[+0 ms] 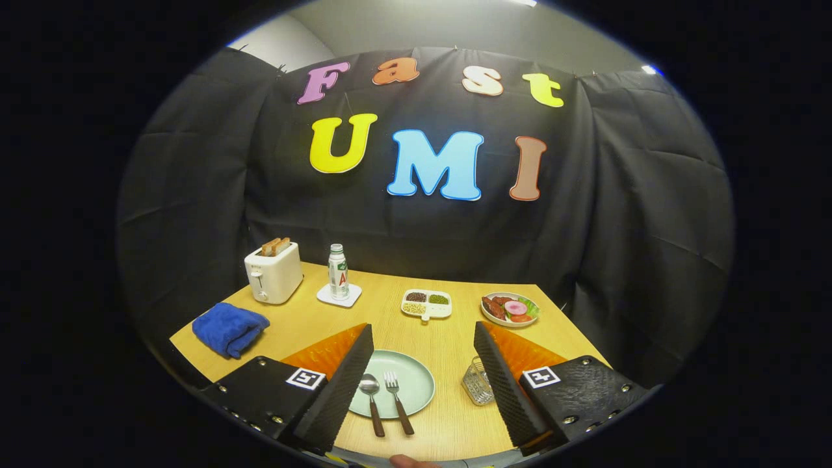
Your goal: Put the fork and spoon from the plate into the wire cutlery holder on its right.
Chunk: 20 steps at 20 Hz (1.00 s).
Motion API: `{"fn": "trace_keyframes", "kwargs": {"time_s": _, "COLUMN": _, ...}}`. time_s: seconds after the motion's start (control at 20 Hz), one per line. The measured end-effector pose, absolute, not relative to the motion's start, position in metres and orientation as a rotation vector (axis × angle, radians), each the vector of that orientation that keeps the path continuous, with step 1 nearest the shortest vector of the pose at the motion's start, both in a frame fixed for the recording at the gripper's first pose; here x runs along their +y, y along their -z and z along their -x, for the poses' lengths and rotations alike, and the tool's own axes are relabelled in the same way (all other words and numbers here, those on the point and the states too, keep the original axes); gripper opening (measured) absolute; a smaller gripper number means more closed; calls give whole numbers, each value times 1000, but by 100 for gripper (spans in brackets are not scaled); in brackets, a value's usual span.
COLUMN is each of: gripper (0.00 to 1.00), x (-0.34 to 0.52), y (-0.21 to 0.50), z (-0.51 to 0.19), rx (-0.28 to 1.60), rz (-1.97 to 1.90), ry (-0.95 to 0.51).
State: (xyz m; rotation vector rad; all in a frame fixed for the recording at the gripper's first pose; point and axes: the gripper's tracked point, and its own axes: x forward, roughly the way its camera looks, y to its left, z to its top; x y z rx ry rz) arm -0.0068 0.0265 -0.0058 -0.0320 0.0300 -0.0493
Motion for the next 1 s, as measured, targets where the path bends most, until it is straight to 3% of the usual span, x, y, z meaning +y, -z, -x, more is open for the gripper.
{"fn": "trace_keyframes", "kwargs": {"time_s": 0.25, "gripper": 95, "x": 28, "y": 50, "z": -3, "rx": 160, "rz": 74, "ry": -2}}
{"fn": "trace_keyframes", "kwargs": {"time_s": 0.65, "gripper": 95, "x": 23, "y": 172, "z": -23, "rx": 585, "rz": 125, "ry": -84}}
{"fn": "trace_keyframes", "kwargs": {"time_s": 0.9, "gripper": 95, "x": 15, "y": 215, "z": -29, "rx": 727, "rz": 156, "ry": -87}}
{"fn": "trace_keyframes", "kwargs": {"time_s": 1.0, "gripper": 88, "x": 18, "y": 223, "z": -33, "rx": 747, "rz": 161, "ry": -108}}
